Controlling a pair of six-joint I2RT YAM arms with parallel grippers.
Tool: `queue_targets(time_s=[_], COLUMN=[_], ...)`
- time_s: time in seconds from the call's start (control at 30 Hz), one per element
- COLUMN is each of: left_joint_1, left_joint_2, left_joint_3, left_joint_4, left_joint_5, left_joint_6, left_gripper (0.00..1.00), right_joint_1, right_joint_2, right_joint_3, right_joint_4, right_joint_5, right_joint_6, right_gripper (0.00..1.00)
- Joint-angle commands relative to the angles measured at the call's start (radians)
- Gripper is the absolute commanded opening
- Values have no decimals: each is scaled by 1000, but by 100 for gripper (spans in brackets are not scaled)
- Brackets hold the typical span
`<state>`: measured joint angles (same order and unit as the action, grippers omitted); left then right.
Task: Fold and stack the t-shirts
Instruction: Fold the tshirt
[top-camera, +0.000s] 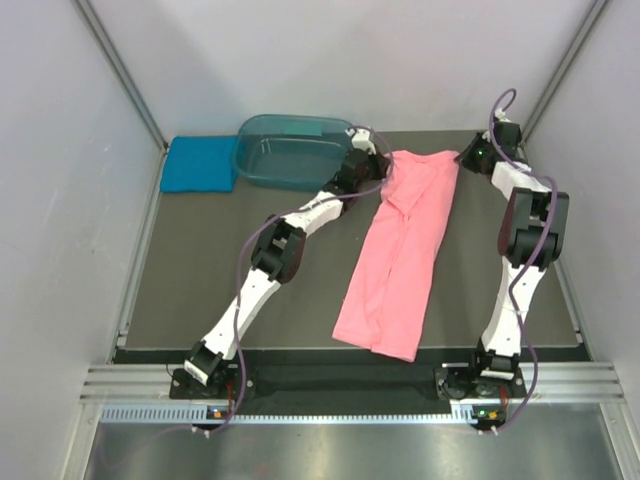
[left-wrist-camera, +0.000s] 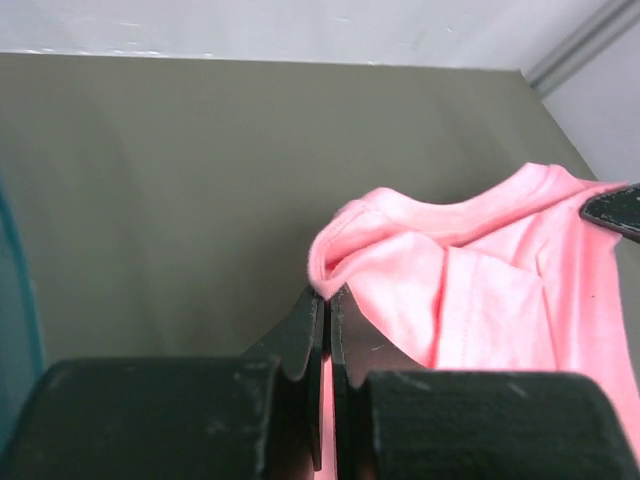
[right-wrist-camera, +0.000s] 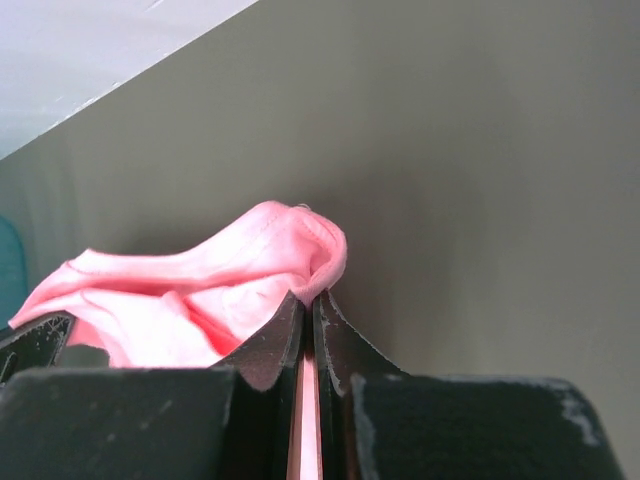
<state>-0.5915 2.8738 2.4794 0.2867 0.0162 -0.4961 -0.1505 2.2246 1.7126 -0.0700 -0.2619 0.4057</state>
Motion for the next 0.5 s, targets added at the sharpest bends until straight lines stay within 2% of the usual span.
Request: queue_targets(time_s=[0.0,0.23,0.47], left_joint_1=[18,56,59], left_joint_2=[42,107,105], left_joint_3=[75,153,170], left_joint_4=[149,206,216], left_joint_5=[-70,-99,-88], left_joint_6=[-32,-91,-110], left_gripper=[0,0,1], right_joint_1=[-21,-24,-29], right_joint_2=[52,151,176], right_joint_3=[93,197,217], right_joint_4=[91,90,95], right_joint_5=[-5,-11,12], right_joint_6=[10,5,5], right_gripper=[0,0,0])
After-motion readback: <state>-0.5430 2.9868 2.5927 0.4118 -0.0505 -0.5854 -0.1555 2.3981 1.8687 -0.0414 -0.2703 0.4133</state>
